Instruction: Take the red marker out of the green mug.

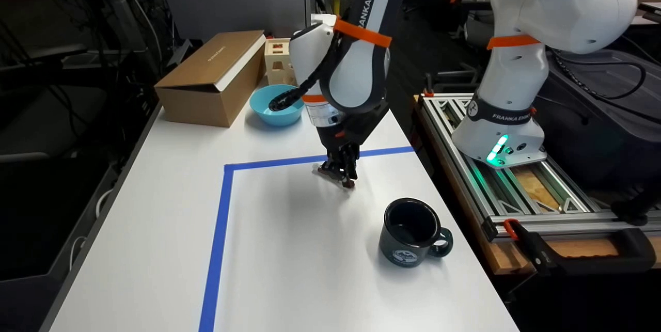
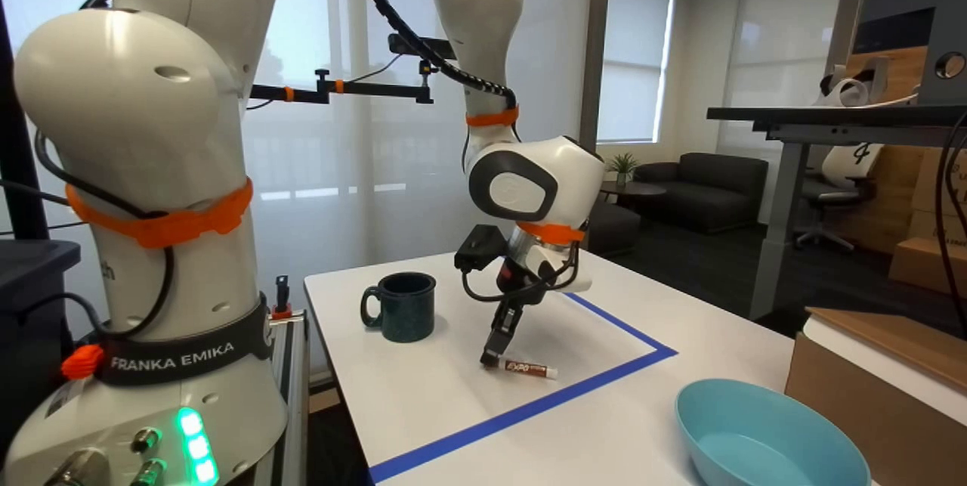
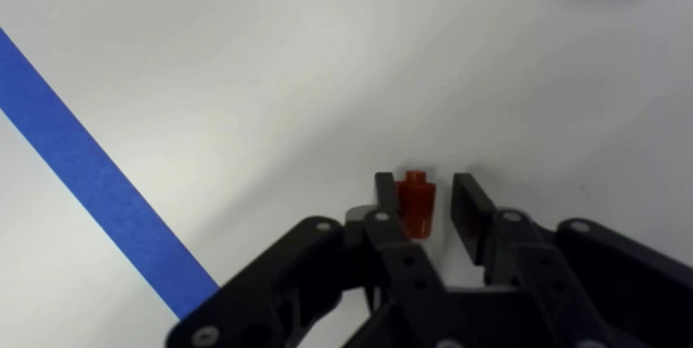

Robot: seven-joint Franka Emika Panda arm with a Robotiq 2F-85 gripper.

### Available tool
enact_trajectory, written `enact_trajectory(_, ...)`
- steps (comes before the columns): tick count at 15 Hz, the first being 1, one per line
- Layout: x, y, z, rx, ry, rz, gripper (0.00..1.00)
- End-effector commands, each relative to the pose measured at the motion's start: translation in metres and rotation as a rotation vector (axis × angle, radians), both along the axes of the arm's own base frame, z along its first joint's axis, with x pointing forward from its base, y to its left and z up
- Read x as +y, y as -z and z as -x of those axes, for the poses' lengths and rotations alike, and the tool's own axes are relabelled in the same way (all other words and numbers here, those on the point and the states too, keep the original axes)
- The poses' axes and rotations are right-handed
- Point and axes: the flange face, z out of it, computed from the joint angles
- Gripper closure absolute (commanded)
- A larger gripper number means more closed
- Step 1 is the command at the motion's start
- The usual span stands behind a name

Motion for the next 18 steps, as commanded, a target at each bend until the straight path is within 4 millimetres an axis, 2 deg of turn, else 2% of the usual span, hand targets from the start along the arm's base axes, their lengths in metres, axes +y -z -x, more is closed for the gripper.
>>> enact_trajectory(1, 0.012, -0.017, 0.004, 0.017, 0.009, -0.036, 0.36)
enact_trajectory(5, 0.029, -0.05, 0.019, 0.092, -0.016, -0.124, 0.05)
enact_trajectory(6, 0.031, -0.061, 0.022, 0.1, -0.021, -0.134, 0.01)
enact_trajectory(10, 0.032, -0.105, 0.024, 0.01, -0.162, -0.064, 0.0)
enact_trajectory(12, 0.035, -0.117, 0.025, -0.028, -0.247, 0.004, 0.0)
enact_trajectory(15, 0.05, -0.111, 0.028, -0.094, -0.405, 0.034, 0.0)
enact_trajectory(16, 0.041, -0.112, 0.017, -0.051, -0.318, 0.011, 0.0)
enact_trajectory(18, 0.049, -0.109, 0.022, -0.069, -0.366, 0.02, 0.0)
